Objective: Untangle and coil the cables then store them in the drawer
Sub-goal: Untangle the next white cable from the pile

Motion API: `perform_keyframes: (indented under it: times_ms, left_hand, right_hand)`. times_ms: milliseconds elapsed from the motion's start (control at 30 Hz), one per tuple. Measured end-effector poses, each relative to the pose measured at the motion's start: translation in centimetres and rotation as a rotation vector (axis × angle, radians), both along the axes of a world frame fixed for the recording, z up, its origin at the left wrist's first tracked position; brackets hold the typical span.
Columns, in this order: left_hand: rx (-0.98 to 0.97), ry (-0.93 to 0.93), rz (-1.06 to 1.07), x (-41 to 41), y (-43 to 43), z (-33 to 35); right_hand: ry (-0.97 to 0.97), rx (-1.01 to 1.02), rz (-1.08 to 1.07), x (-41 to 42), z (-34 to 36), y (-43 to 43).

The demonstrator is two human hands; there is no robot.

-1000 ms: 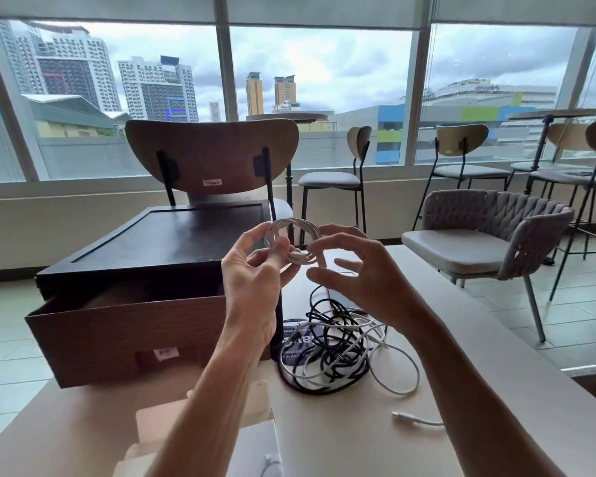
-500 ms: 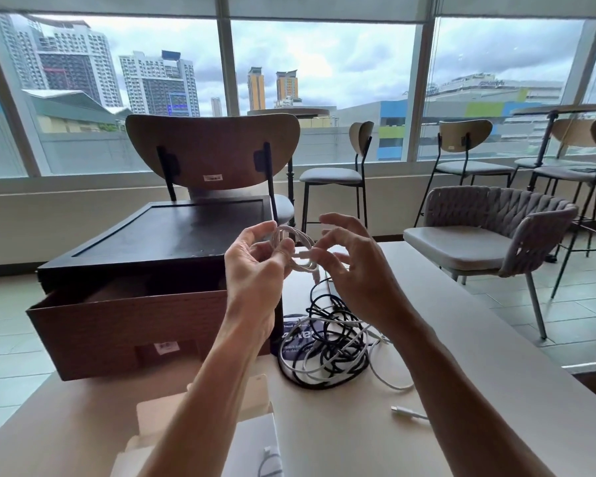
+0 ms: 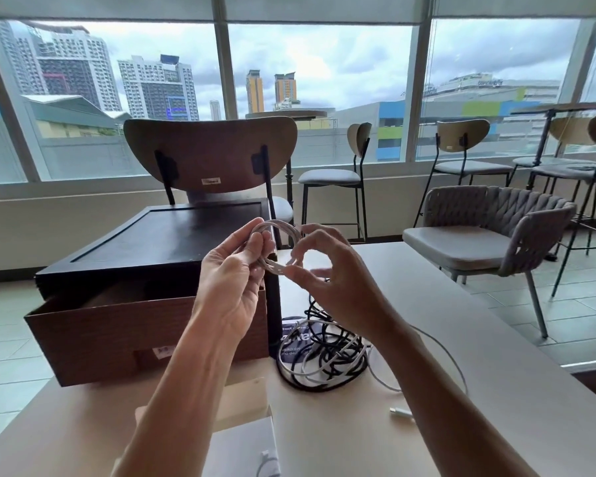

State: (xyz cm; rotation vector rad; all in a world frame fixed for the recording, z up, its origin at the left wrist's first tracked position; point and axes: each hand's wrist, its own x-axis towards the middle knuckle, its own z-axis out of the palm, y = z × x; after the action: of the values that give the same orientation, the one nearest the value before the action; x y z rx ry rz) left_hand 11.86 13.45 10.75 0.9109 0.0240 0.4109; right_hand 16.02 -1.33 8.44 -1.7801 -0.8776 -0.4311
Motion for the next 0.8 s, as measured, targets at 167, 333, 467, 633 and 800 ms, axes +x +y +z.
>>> perform_keyframes:
  times_ms: [167,333,467,633,800]
  left_hand:
    - [0.014,-0.059,-0.045,-0.1,-0.3,0.3]
    - [0.074,-0.092,-0.043,-0.5,-0.7,0.1]
    - [0.187,-0.089,-0.040,-0.9,-0.5,0.3]
    - [0.339,-0.077,0.000,-1.6,0.0,0.7]
    - [0.477,-0.052,0.059,-3.3,1.2,0.4]
  right_hand:
    - [0.341,0.231,0.167,-0.2,1.0,-0.8]
    - [0.321,0.213,0.152,0.1,1.0,-1.3]
    - [0.329,0.240,0.157,0.2,1.1,-1.5]
    - [0.332,0.327,0.135,0.0,1.6,-1.1]
    - [0.308,0.303,0.155,-1.2,2.0,0.0]
